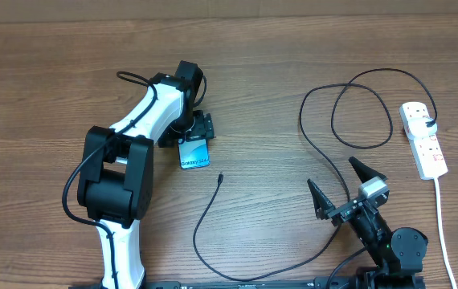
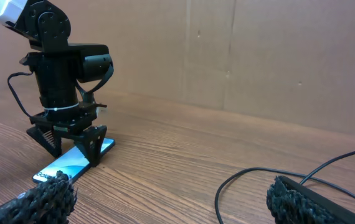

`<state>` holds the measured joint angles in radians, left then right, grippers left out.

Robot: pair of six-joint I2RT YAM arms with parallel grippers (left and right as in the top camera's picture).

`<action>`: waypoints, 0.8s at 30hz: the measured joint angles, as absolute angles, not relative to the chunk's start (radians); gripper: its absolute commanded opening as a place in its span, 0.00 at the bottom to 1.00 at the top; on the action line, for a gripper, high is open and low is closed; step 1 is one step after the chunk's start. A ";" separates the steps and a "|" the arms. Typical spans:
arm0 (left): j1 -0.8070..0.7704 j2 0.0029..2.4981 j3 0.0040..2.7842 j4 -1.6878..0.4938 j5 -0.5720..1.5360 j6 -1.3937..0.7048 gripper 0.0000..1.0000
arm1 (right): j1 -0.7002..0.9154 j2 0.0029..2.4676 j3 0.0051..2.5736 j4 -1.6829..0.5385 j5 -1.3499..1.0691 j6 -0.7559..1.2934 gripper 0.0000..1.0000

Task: Plug charger to phone and switch on socket
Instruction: 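Close the left gripper on the phone's long edges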

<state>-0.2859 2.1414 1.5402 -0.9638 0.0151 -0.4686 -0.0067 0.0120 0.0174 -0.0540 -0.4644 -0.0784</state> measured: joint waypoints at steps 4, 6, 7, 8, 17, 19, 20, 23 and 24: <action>-0.286 2.141 1.540 -0.964 0.017 -0.472 0.78 | -0.007 0.012 0.017 -0.054 -0.464 -0.078 1.00; -0.286 2.141 1.541 -0.964 0.017 -0.472 0.77 | -0.007 0.012 0.017 -0.054 -0.465 -0.078 1.00; -0.286 2.141 1.541 -0.964 0.017 -0.472 0.77 | -0.007 0.012 0.017 -0.054 -0.464 -0.078 1.00; -0.286 2.141 1.541 -0.964 0.017 -0.472 0.78 | -0.007 0.012 0.017 -0.054 -0.464 -0.078 1.00; -0.294 2.141 1.542 -0.963 0.025 -0.472 1.00 | -0.007 0.012 0.017 -0.054 -0.464 -0.079 1.00; -0.295 2.141 1.542 -0.958 0.025 -0.472 1.00 | -0.007 0.012 0.017 -0.054 -0.464 -0.078 1.00; -0.295 2.141 1.542 -0.954 0.025 -0.472 1.00 | -0.007 0.012 0.017 -0.053 -0.465 -0.078 1.00; -0.295 2.141 1.543 -0.947 0.022 -0.472 1.00 | -0.007 0.012 0.017 -0.054 -0.465 -0.079 1.00; -0.295 2.141 1.543 -0.946 0.021 -0.472 1.00 | -0.007 0.012 0.017 -0.054 -0.464 -0.078 1.00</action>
<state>-0.2947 2.1414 1.5429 -0.9459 0.0212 -0.4725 -0.0067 0.0120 0.0174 -0.0536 -0.4644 -0.0784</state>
